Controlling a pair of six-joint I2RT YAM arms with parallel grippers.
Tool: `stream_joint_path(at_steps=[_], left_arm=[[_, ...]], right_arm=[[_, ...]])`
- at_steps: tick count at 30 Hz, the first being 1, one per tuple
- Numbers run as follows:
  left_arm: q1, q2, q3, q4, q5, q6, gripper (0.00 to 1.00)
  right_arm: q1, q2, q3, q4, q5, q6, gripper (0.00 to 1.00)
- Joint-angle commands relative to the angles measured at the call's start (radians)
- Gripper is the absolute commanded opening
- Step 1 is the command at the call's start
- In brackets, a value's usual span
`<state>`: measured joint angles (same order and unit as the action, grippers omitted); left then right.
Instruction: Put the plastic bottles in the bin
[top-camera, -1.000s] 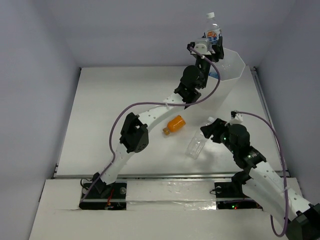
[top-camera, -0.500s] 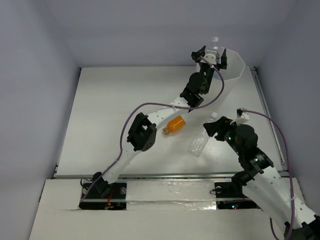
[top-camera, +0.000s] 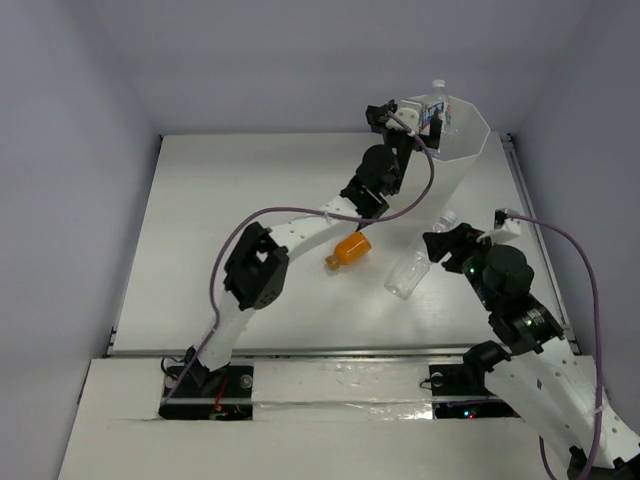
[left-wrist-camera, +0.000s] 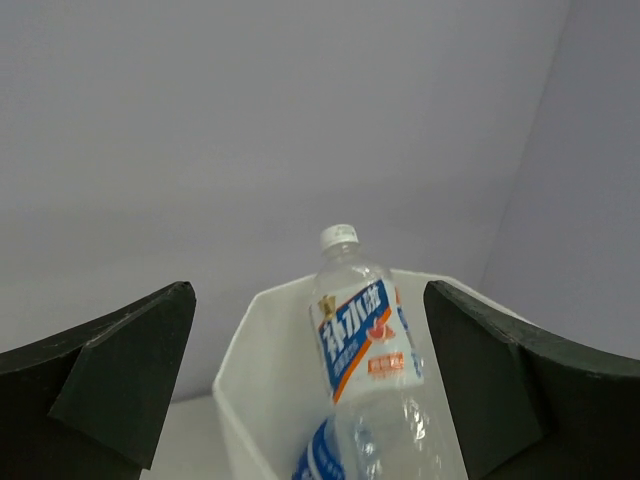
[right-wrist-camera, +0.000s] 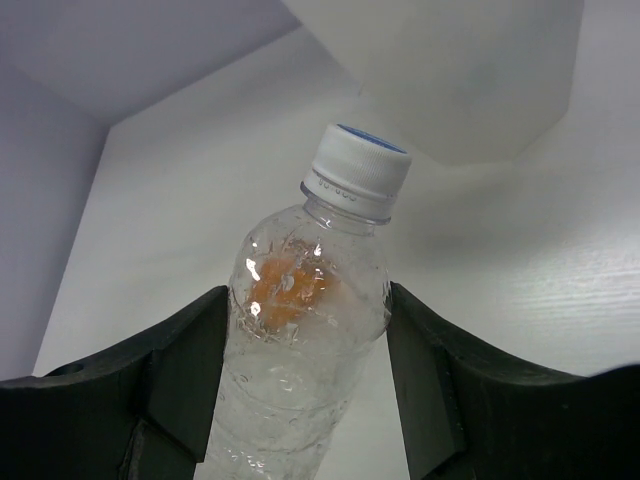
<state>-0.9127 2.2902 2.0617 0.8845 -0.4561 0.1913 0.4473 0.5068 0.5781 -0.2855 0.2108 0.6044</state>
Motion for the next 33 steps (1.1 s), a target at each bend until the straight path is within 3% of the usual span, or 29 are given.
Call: stream_joint_path(at_steps=[1, 6, 9, 10, 13, 14, 18, 22, 24, 27, 28, 33], left_arm=[[0.005, -0.340, -0.159, 0.050, -0.001, -0.076, 0.99], [0.005, -0.677, -0.622, -0.036, -0.058, -0.243, 0.95], [0.015, -0.822, -0.878, -0.079, -0.055, -0.395, 0.66], [0.015, -0.848, -0.937, -0.090, -0.047, -0.432, 0.44], [0.025, -0.931, -1.129, -0.133, -0.039, -0.553, 0.11], [0.025, -0.951, -1.216, -0.140, -0.038, -0.602, 0.09], [0.025, -1.067, -1.393, -0.147, 0.000, -0.690, 0.13], [0.025, -1.152, -1.503, -0.162, 0.056, -0.717, 0.30], [0.025, -1.213, -1.564, -0.170, 0.063, -0.727, 0.33], [0.025, -1.290, -1.623, -0.203, 0.089, -0.728, 0.45], [0.025, -1.302, -1.632, -0.214, 0.096, -0.725, 0.53], [0.025, -1.360, -1.658, -0.277, 0.140, -0.698, 0.68]], right_arm=[[0.008, 0.021, 0.124, 0.037, 0.125, -0.078, 0.56], [0.008, 0.094, 0.293, 0.103, 0.199, -0.121, 0.55], [0.008, 0.179, 0.382, 0.144, 0.254, -0.173, 0.55], [0.008, 0.235, 0.443, 0.155, 0.294, -0.210, 0.55], [0.008, 0.330, 0.582, 0.187, 0.396, -0.276, 0.55], [0.008, 0.393, 0.624, 0.184, 0.424, -0.317, 0.55], [-0.007, 0.557, 0.833, 0.198, 0.590, -0.449, 0.55], [-0.081, 0.761, 1.060, 0.160, 0.699, -0.529, 0.54], [-0.091, 0.879, 1.165, 0.169, 0.739, -0.583, 0.55], [-0.110, 0.969, 1.221, 0.252, 0.825, -0.748, 0.55], [-0.139, 1.022, 1.268, 0.255, 0.826, -0.762, 0.55], [-0.150, 1.168, 1.338, 0.276, 0.864, -0.893, 0.55]])
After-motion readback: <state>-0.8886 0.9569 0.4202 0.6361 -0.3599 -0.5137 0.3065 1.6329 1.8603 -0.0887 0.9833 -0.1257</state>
